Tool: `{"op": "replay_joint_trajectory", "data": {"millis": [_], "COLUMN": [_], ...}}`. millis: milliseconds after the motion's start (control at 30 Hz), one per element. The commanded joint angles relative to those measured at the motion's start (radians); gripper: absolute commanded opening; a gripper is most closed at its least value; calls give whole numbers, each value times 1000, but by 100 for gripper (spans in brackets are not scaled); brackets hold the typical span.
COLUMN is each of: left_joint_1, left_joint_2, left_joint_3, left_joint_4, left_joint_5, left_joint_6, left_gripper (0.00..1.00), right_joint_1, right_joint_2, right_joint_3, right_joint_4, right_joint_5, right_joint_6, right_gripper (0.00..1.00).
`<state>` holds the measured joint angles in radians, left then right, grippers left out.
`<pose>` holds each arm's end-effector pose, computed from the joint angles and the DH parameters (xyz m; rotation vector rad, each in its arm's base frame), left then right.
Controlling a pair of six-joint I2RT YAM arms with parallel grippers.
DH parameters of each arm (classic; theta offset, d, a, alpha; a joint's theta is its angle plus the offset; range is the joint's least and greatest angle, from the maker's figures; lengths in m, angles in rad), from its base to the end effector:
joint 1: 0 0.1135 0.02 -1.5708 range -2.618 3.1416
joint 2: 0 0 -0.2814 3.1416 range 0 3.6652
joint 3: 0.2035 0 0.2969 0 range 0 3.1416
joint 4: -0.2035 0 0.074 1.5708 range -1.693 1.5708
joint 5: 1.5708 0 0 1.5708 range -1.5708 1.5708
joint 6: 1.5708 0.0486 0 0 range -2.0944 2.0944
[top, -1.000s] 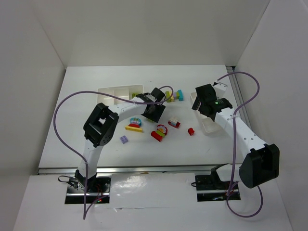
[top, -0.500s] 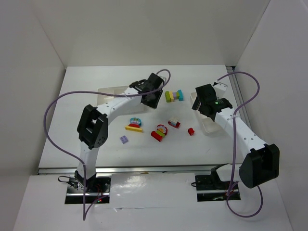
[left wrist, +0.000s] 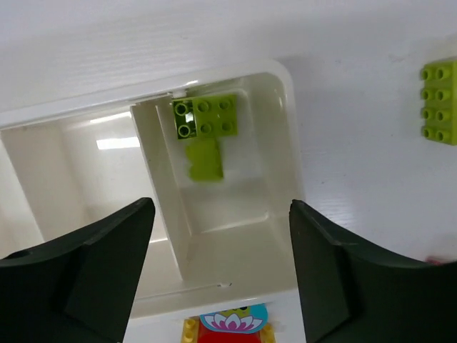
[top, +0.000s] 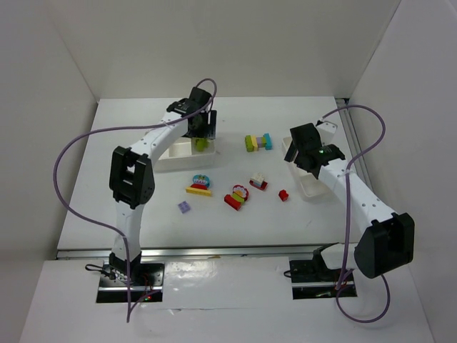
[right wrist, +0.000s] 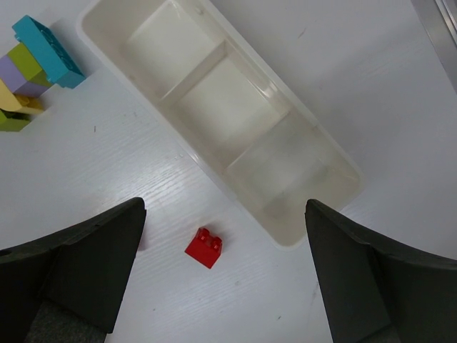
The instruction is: Sort the legos into containers by color
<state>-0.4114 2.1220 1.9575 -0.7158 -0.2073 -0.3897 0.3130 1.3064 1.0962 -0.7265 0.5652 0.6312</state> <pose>0.5003 -0.2074 0.2711 -0.0644 2.4276 -0.1079 0.3044 0.0712 0.2905 0.5864 2.2578 -0.2540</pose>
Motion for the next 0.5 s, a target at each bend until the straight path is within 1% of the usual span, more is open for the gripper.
{"op": "replay_joint_trajectory", "data": {"millis": [0,67,167,233,267,300,367,400,433,467], "left_joint_1": [-12,-23,-32,-32,-32,-41,-58,-70,-95,-104], "left_joint_2": [-13,-45,-164,-249,-348,-396,-486,-564,-595,-621], "left_joint_3": [43,17,-58,-208,-276,-418,-561,-631,-743,-787], "left_joint_4": [-27,-27,-27,-27,-17,-17,-4,10,10,0], "left_joint_5": [31,17,-7,-24,-36,-37,-61,-61,-70,-70], "left_joint_6": [-20,-20,-31,-86,-110,-165,-234,-260,-326,-362], "left_gripper": [88,88,81,78,74,73,73,73,74,76], "right_joint_1": [-8,-8,-8,-8,-8,-8,-8,-8,-8,-8], "right_joint_2": [1,1,1,1,-9,-9,-9,-9,-9,5], "right_joint_3": [44,44,44,44,44,34,15,14,14,5], "right_joint_4": [-1,-10,-10,-10,-10,-10,1,13,13,22], "right_joint_5": [10,10,10,10,10,10,-7,-7,-16,-16], "right_joint_6": [12,12,12,12,12,12,12,12,2,2], "right_gripper": [100,100,100,100,100,100,100,100,100,100]}}
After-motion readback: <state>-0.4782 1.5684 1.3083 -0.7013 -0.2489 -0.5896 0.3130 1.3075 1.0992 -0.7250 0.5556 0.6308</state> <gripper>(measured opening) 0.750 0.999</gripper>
